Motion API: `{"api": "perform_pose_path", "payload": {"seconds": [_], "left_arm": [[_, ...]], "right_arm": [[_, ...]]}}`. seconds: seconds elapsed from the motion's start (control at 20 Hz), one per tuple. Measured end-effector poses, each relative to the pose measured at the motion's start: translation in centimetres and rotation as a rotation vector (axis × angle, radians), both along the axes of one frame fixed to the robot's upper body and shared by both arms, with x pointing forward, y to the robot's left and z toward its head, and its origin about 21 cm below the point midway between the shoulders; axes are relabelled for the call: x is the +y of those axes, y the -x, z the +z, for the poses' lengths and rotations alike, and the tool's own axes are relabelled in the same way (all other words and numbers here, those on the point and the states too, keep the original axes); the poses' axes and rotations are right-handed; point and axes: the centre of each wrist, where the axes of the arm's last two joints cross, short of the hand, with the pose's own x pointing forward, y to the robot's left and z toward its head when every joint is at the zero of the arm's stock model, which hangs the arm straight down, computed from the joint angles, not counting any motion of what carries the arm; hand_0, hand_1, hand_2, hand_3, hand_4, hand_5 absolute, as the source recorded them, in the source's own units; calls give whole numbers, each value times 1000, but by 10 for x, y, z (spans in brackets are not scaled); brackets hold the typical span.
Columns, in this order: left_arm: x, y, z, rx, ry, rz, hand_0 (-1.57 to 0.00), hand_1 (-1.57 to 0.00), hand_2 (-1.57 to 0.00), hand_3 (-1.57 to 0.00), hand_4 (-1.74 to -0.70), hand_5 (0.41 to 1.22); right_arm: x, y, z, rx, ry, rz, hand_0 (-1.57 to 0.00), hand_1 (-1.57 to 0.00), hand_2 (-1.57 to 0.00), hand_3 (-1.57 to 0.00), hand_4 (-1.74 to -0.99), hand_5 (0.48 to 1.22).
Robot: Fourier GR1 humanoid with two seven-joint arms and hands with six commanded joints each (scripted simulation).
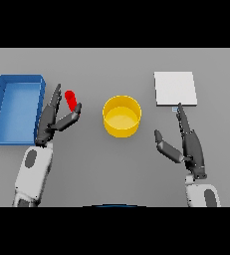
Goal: Pick up the red beaker and tilt it to pour out 1 green nut into yellow bowl. Pick up the yellow bowl and place it on the metallic measuring scale.
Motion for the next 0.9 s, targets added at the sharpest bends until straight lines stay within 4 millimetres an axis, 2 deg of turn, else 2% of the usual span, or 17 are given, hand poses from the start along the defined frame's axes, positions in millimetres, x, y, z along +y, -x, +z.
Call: {"api": "perform_pose_path", "payload": {"seconds": [0.25, 0.35, 0.45, 0.55, 0.65, 0.7, 0.75, 0.8, 0.9], "left_arm": [[-10, -25, -1, -17, -44, -3, 1, 1, 1, 1, -1242, 657], [-14, -30, -3, -41, -53, -16, 1, 1, 1, 1, -1256, 664], [-19, -34, -9, -34, -69, -19, 1, 1, 1, 1, -1260, 676], [-21, -46, 1, -30, -78, -10, 1, 1, 1, 1, -1259, 684], [-25, -46, -4, -54, -75, -20, 1, -24, -41, 1, -1297, 715], [-27, -49, -3, -67, -68, -11, -93, -141, -150, -47, -1324, 741], [-30, -49, -8, -74, -59, -6, -322, -364, -358, -218, -1355, 770], [-31, -51, -9, -75, -49, 10, -572, -606, -600, -421, -1424, 860], [-33, -51, -13, -74, -44, 27, -932, -953, -950, -761, -1529, 990]], "right_arm": [[-1, 0, 2, -1, 10, 5, 1, 1, 1, 1, -1250, 683], [-4, 6, 2, -16, 0, 9, 1, 1, 1, 1, -1264, 690], [-2, 2, 3, -5, -9, 6, 1, 1, 1, 1, -1266, 692], [-2, 4, 2, -13, -1, 13, 1, 1, 1, 1, -1261, 690], [-1, 6, 1, -13, -8, 16, 1, 1, 1, 1, -1259, 691], [-1, 7, 0, -6, 3, 7, 1, 1, 1, 1, -1255, 691], [-2, 5, 2, -11, 9, -3, 1, 1, 1, 1, -1252, 690], [-3, 3, 2, -5, 10, -5, 1, 1, 1, 1, -1247, 688], [0, 1, 5, -18, 15, -3, 1, 1, 1, 1, -1241, 695]]}}
